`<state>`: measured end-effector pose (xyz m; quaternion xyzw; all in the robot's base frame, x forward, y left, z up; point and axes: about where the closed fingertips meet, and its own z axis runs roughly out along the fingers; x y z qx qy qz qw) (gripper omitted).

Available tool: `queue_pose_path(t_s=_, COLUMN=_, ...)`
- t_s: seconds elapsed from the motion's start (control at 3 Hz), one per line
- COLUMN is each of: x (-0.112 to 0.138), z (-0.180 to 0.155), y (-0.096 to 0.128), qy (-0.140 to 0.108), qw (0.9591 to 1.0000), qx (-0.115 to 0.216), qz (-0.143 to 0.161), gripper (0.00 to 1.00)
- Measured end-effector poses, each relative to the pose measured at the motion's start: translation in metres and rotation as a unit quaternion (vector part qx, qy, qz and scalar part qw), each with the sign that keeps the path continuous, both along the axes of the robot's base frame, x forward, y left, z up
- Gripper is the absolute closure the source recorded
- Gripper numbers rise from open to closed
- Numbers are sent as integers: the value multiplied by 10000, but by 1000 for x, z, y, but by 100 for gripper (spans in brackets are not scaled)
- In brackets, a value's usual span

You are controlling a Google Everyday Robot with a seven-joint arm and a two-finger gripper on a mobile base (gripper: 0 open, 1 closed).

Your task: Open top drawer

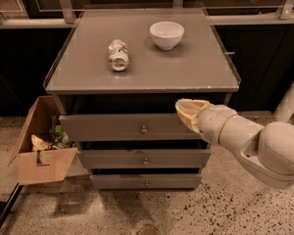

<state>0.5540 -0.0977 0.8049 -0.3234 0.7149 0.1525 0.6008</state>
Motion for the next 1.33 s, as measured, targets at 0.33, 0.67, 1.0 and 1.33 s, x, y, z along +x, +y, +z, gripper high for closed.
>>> queue_pose_path(t_s=0.33, x=0, z=-2, y=0, qy=-26, qw=10000, qx=-42, qz=-40, gripper=100)
queue_pose_path(t_s=0.67, x=5, z=-14, y=0, qy=-20, qw=9999, qx=34, qz=-138, gripper=100)
queue_pose_path(t_s=1.0, x=14, z=-31, y=0, qy=28, qw=9996, qx=182, qz=-226, gripper=100)
queue_pose_path(t_s=1.33, x=22, z=-44, y=-2, qy=59, qw=9990, qx=292, qz=-331, gripper=100)
